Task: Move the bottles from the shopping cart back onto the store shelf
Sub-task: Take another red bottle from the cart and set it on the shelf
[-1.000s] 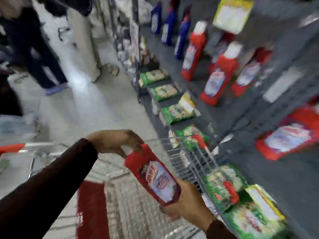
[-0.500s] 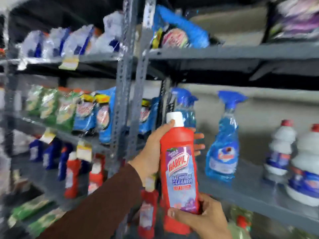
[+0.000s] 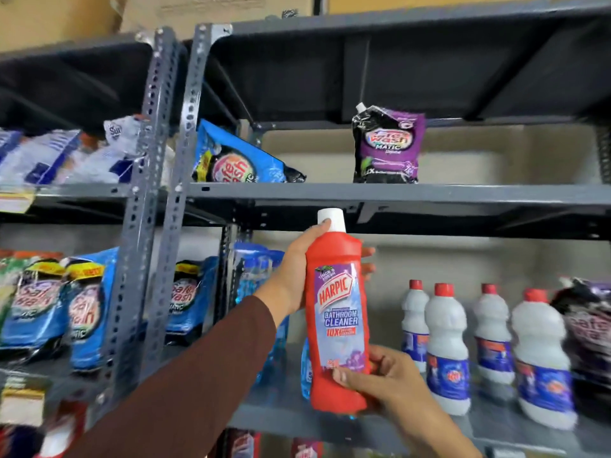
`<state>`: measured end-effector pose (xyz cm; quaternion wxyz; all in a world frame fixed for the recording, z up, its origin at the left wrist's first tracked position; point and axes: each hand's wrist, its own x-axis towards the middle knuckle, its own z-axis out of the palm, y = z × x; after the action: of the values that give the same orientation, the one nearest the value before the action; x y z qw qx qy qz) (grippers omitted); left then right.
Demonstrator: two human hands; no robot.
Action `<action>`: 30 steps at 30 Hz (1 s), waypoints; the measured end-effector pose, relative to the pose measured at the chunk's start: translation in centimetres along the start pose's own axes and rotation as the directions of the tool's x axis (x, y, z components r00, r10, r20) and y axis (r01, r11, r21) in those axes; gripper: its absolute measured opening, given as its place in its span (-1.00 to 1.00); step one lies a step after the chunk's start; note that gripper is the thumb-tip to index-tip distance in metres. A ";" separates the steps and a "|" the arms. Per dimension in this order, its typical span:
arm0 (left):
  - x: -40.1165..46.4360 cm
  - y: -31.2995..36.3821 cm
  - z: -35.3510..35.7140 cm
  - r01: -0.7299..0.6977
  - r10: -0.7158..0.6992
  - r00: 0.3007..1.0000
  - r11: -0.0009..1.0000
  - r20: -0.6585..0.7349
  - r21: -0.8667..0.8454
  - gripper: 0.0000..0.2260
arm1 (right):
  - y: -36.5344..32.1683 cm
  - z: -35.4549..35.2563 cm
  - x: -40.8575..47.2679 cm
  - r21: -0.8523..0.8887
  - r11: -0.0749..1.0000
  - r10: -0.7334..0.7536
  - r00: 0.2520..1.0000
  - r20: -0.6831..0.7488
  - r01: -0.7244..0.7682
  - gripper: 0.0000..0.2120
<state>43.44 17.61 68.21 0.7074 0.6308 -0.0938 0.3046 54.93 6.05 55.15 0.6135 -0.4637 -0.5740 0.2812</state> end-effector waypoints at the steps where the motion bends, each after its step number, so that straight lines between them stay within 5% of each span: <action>1: 0.1 0.0 0.3 0.002 -0.002 1.000 1.000 0.010 0.011 -0.45 | 0.0 -0.2 0.0 0.006 1.000 -0.003 1.000 -0.005 0.003 -0.54; 8: -0.6 -0.7 -0.3 0.034 -0.030 0.999 0.988 -0.033 0.153 -0.46 | 1.7 -0.8 0.4 0.010 1.000 -0.018 0.996 0.092 0.017 -0.53; 15: -6.2 -3.6 -5.2 0.227 -0.215 0.974 0.900 -0.074 0.371 -0.57 | 8.5 1.3 -0.6 -0.122 0.990 0.093 0.973 0.209 -0.068 -0.62; 19: -11.6 -8.7 -10.0 0.393 -0.359 0.918 0.878 -0.168 0.274 -0.79 | 16.5 4.6 -2.4 -0.153 0.965 0.244 0.940 0.238 -0.212 -0.60; 24: -17.4 -14.9 -13.6 0.537 -0.494 0.838 0.823 -0.232 0.187 -0.59 | 25.4 6.7 -4.3 -0.167 0.916 0.394 0.895 0.210 -0.364 -0.57; 30: -21.1 -23.4 -15.6 0.522 -0.337 0.794 0.804 -0.505 0.285 -0.78 | 33.6 7.1 -4.7 -0.249 0.839 0.507 0.861 0.036 -0.484 -0.52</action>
<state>35.55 25.41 34.79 0.6128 0.6856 0.2800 0.2757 53.45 17.48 22.48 0.4320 -0.6498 -0.4933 0.3844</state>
